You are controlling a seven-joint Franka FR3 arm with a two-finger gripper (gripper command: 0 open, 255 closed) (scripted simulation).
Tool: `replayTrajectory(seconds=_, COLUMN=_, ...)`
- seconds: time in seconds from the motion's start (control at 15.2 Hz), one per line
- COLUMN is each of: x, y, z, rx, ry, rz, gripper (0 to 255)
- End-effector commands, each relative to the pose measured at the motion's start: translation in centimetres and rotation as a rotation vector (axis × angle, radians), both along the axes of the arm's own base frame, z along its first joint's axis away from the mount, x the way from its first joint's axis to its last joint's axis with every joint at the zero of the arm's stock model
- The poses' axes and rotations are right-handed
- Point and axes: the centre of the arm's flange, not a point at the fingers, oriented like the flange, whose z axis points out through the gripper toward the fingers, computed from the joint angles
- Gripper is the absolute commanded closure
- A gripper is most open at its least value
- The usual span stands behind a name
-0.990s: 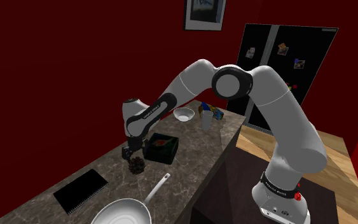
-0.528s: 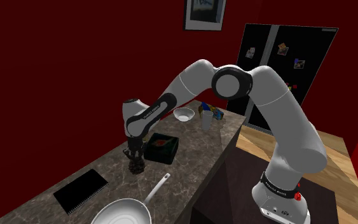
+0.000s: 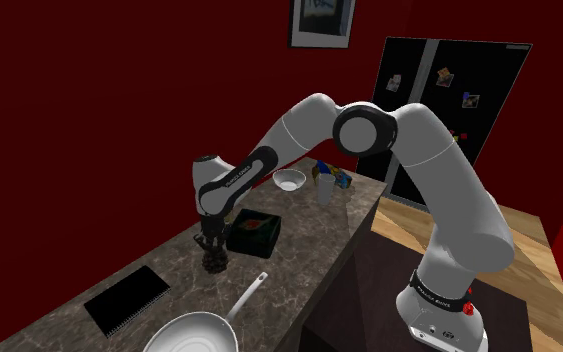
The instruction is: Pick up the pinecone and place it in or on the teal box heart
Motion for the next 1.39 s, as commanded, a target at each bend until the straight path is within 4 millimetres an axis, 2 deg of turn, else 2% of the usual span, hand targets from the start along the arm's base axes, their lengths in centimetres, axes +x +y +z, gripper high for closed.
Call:
replayTrajectory(seconds=0.0, x=0.0, y=0.0, z=0.5, rx=0.0, ry=0.0, rz=0.0, gripper=255)
replayTrajectory(seconds=1.12, x=0.0, y=0.0, z=9.5, rx=0.0, ry=0.0, rz=0.0, gripper=255)
replayTrajectory(seconds=1.19, x=0.0, y=-0.1, z=9.1, rx=0.0, ry=0.0, rz=0.0, gripper=255)
replayTrajectory(seconds=1.25, x=0.0, y=-0.1, z=9.1, rx=0.0, ry=0.0, rz=0.0, gripper=0)
replayTrajectory(seconds=1.32, x=0.7, y=-0.5, z=8.0, rx=-0.007, ry=0.007, rz=-0.056, gripper=0)
